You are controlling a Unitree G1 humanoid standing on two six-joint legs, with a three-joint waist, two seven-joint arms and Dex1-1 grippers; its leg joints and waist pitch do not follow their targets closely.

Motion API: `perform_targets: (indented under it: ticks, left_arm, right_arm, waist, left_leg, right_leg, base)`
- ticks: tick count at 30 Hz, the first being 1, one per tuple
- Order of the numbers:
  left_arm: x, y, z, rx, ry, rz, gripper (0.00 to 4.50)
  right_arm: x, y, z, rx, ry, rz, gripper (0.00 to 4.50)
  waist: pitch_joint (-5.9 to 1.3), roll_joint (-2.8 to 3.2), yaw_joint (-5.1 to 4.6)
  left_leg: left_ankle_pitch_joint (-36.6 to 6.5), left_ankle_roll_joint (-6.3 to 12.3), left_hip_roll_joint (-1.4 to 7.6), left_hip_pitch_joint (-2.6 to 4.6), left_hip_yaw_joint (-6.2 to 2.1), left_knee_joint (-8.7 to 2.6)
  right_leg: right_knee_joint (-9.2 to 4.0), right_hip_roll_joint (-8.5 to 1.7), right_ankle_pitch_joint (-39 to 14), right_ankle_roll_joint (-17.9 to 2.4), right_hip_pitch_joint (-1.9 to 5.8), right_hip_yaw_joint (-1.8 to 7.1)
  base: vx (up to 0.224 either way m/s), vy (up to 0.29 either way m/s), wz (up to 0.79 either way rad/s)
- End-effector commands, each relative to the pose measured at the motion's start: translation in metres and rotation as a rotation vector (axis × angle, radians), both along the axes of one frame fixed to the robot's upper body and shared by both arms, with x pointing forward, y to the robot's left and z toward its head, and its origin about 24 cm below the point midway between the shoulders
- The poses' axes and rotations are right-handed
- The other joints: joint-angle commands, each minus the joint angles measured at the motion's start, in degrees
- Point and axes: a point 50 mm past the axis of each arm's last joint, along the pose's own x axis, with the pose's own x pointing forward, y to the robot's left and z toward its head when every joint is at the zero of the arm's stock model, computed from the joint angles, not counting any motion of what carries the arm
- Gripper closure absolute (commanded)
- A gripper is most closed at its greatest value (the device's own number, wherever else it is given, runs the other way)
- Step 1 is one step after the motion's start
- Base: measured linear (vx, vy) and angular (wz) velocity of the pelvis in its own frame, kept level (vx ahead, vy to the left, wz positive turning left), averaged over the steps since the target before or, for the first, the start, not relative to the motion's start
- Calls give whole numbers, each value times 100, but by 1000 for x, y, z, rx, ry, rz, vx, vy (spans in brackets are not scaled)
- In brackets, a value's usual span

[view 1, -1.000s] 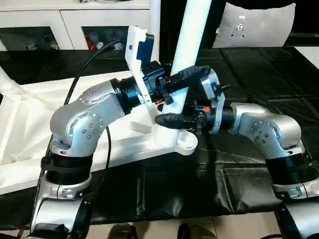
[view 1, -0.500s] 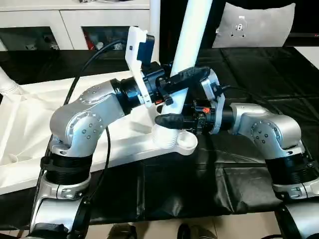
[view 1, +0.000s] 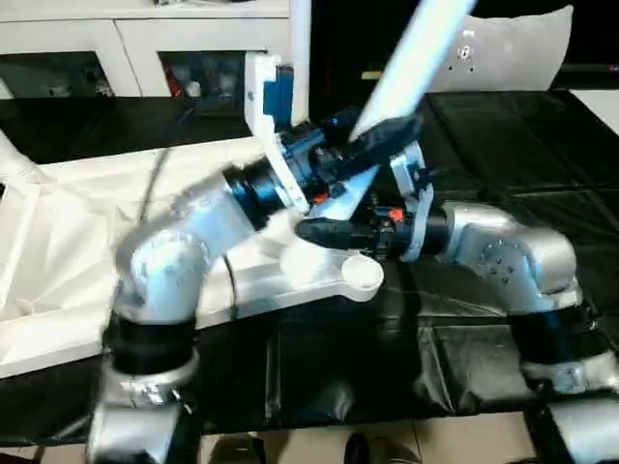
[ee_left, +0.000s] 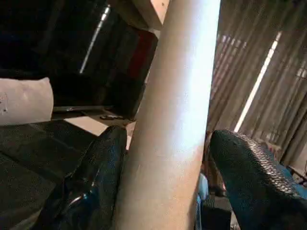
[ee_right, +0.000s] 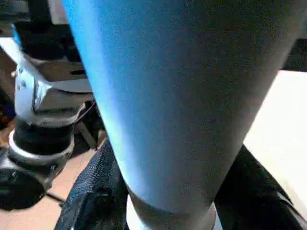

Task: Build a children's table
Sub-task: Pick table leg, then insert table leg to table base

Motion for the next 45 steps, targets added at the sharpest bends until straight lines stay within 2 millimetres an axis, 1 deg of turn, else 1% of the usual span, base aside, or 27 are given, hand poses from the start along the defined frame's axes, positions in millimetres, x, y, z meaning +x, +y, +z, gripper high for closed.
perform_targets:
  ticks: [1,4,6,7,9,10,12,13,14,15,16,17,18,19,20,21,22,23,25,27,30,33,37,39,40,42,45]
  left_arm:
    - [-21,-26,16,-30,-99,-136,104]
    - [-11,-15,23,-124,-94,-34,81]
    - [-3,-3,28,-183,-86,32,73]
    - [0,4,29,-198,-81,63,69]
    - [5,15,27,-173,-77,128,69]
    - [6,18,26,-163,-78,142,69]
    - [8,23,23,-128,-79,170,69]
    - [10,35,1,91,-92,227,69]
    - [10,36,-2,116,-94,231,69]
    - [10,41,-18,266,-106,243,69]
    - [9,43,-28,343,-112,241,69]
    - [7,45,-37,413,-113,236,69]
    - [5,46,-47,508,-127,223,69]
    - [0,48,-62,611,-142,172,69]
    - [-2,48,-67,632,-135,149,69]
    - [-3,48,-70,645,-131,136,69]
    - [-3,48,-70,645,-131,136,69]
    - [-7,49,-84,711,-106,85,96]
    - [-9,51,-92,755,-99,64,103]
    - [-10,55,-106,831,-80,45,123]
    - [-11,60,-118,877,-34,14,146]
    - [-11,64,-124,908,-3,-19,171]
    - [-9,67,-131,948,22,-25,203]
    - [-7,68,-135,973,16,-21,227]
    - [-7,68,-135,976,15,-20,231]
    - [-5,69,-137,984,28,3,238]
    - [-1,72,-141,1008,29,42,271]
  right_arm:
    - [7,-2,-3,6,28,-116,259]
    - [9,-4,-5,14,54,-205,259]
    - [11,-9,-7,9,49,-286,259]
    - [12,-12,-8,11,46,-325,259]
    - [13,-22,-10,-27,16,-412,260]
    - [14,-24,-11,-40,7,-431,260]
    - [13,-28,-12,-72,-15,-461,260]
    - [11,-37,-16,-147,-55,-536,260]
    - [11,-38,-17,-153,-58,-543,260]
    - [9,-42,-19,-184,-74,-582,260]
    - [7,-43,-20,-194,-76,-594,260]
    - [6,-44,-22,-206,-78,-603,260]
    - [4,-45,-23,-227,-89,-626,260]
    - [2,-46,-26,-249,-99,-651,260]
    - [1,-46,-26,-257,-106,-659,260]
    - [0,-45,-27,-262,-111,-664,260]
    - [0,-45,-27,-262,-111,-664,260]
    - [-4,-44,-31,-269,-119,-677,260]
    - [-6,-43,-32,-267,-118,-679,260]
    - [-12,-41,-34,-251,-124,-644,260]
    - [-15,-40,-34,-247,-135,-626,260]
    - [-16,-39,-34,-259,-141,-611,260]
    - [-17,-39,-36,-274,-147,-600,260]
    - [-17,-40,-37,-280,-152,-596,260]
    - [-17,-40,-37,-280,-152,-595,260]
    - [-17,-40,-37,-283,-152,-594,260]
    - [-18,-40,-38,-291,-155,-588,260]
  waist:
    - [-521,-96,-9]
    - [-533,-47,-8]
    - [-529,-64,-14]
    - [-535,-40,3]
    - [-538,-59,5]
    - [-536,-12,9]
    - [-542,-33,-19]
    - [-539,-17,-27]
    - [-535,-22,-32]
    - [-549,21,-35]
    - [-551,17,-65]
    - [-561,76,-69]
    - [-565,77,-79]
    - [-569,151,-69]
    - [-562,114,-86]
    - [-565,151,-78]
    - [-560,139,-84]
    - [-555,142,-73]
    - [-526,137,-82]
    - [-514,163,-112]
    - [-497,144,-168]
    - [-472,157,-257]
    - [-440,216,-391]
    - [-455,237,-441]
    - [-443,234,-462]
    - [-440,234,-518]
    - [-421,224,-550]
  left_leg:
    - [-522,329,122,28,9,-354]
    - [-569,276,115,33,-2,-358]
    - [-570,244,104,33,4,-361]
    - [-602,206,106,56,7,-360]
    - [-589,201,104,27,-2,-363]
    - [-591,180,107,36,-12,-365]
    - [-587,167,82,31,-3,-362]
    - [-601,171,77,34,2,-358]
    - [-617,147,85,32,-21,-377]
    - [-616,149,95,71,-36,-385]
    - [-600,141,95,70,-18,-381]
    - [-636,136,98,87,-32,-390]
    - [-667,121,101,90,-22,-382]
    - [-688,102,99,83,-36,-390]
    - [-742,99,111,82,-38,-400]
    - [-819,67,121,106,-30,-396]
    - [-856,56,119,101,-29,-399]
    - [-948,35,116,103,-27,-406]
    - [-1154,3,112,107,-31,-427]
    - [-1309,29,92,124,-30,-431]
    - [-1464,27,58,139,-29,-424]
    - [-1821,8,34,205,-62,-408]
    - [-2197,46,58,270,-115,-432]
    - [-2318,61,96,256,-161,-468]
    - [-2338,61,97,236,-165,-479]
    - [-2425,58,81,285,-161,-457]
    - [-2448,76,54,297,-158,-435]
  right_leg:
    - [-495,-379,-2381,-408,435,248]
    - [-504,-377,-2444,-352,446,235]
    - [-522,-374,-2455,-333,438,236]
    - [-528,-371,-2475,-360,421,236]
    - [-500,-366,-2369,-326,452,229]
    - [-491,-365,-2366,-294,436,228]
    - [-502,-347,-2388,-188,452,224]
    - [-508,-346,-2421,-171,448,226]
    - [-497,-340,-2526,-12,442,230]
    - [-515,-346,-2571,52,411,230]
    - [-498,-333,-2526,62,407,242]
    - [-496,-328,-2513,28,399,240]
    - [-497,-333,-2489,-12,392,239]
    - [-470,-334,-2402,-73,406,244]
    - [-479,-336,-2345,-150,396,245]
    - [-487,-340,-2296,-252,382,255]
    - [-480,-344,-2270,-306,391,256]
    - [-486,-348,-2308,-371,403,253]
    - [-493,-351,-2527,-334,404,246]
    - [-560,-343,-2802,-174,394,239]
    - [-622,-348,-3230,-30,392,210]
    - [-738,-360,-3821,165,377,119]
    - [-816,-351,-3811,153,387,8]
    - [-814,-381,-3609,112,462,-42]
    - [-816,-379,-3565,107,473,-48]
    - [-838,-399,-3577,48,447,-66]
    - [-879,-409,-3767,116,443,-102]
  base:
    - [0,0,0]
    - [0,0,0]
    - [0,0,0]
    - [0,0,0]
    - [0,0,0]
    - [0,0,0]
    - [0,0,0]
    - [0,0,0]
    - [0,0,0]
    - [0,0,0]
    - [0,0,0]
    - [0,0,0]
    - [0,0,0]
    - [0,0,0]
    - [0,0,0]
    - [0,0,0]
    - [0,0,0]
    - [0,0,0]
    - [0,0,0]
    - [0,0,0]
    - [0,0,0]
    - [0,0,0]
    - [0,0,0]
    - [0,0,0]
    - [0,0,0]
    - [0,0,0]
    - [0,0,0]
